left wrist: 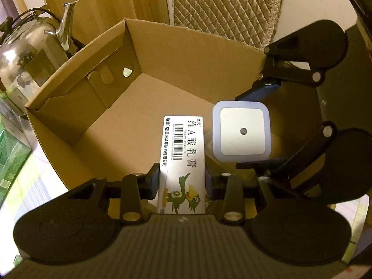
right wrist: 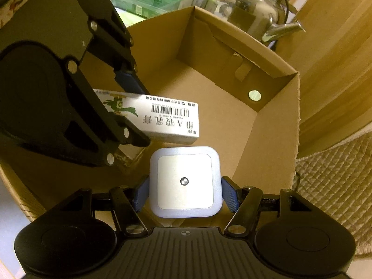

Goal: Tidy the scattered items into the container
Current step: 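Lower both items into the cardboard box and open both tools, then withdraw both tools back over the remaining items on the table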

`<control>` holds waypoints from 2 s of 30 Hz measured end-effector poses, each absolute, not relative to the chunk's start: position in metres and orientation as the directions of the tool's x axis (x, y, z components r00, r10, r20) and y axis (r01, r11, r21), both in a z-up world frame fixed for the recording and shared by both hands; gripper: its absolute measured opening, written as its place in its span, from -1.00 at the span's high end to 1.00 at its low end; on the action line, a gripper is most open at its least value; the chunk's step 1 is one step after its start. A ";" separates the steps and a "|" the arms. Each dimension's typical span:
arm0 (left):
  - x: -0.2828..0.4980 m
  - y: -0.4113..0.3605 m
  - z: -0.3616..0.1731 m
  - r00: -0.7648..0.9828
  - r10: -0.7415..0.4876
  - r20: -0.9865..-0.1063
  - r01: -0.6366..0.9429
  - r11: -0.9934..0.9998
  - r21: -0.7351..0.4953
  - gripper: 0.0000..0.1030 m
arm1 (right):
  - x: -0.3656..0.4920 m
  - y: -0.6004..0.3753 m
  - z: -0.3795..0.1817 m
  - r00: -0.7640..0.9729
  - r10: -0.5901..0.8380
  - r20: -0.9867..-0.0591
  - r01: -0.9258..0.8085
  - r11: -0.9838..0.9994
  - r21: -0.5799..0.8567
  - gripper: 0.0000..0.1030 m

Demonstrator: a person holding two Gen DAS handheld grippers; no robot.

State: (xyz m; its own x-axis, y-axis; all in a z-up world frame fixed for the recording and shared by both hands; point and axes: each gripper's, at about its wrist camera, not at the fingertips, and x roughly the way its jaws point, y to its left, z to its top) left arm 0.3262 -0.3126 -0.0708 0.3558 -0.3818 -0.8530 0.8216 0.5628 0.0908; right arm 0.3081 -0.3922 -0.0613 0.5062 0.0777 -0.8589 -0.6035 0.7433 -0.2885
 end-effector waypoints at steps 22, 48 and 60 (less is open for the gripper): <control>0.322 -0.289 -0.041 0.410 -0.424 -0.808 0.794 0.602 0.086 0.25 | 0.305 -0.387 -0.053 0.538 0.068 -0.840 -0.611 0.718 -0.333 -0.52; 0.227 -0.136 0.040 0.542 -0.413 -0.732 0.663 0.746 0.069 -0.52 | 0.184 -0.318 0.053 0.678 0.238 -0.696 -0.564 0.776 -0.284 -0.74; 0.173 -0.002 0.017 0.573 -0.250 -0.780 0.496 0.864 0.088 -0.83 | 0.133 -0.226 0.022 0.585 0.378 -0.718 -0.679 0.712 -0.178 -0.79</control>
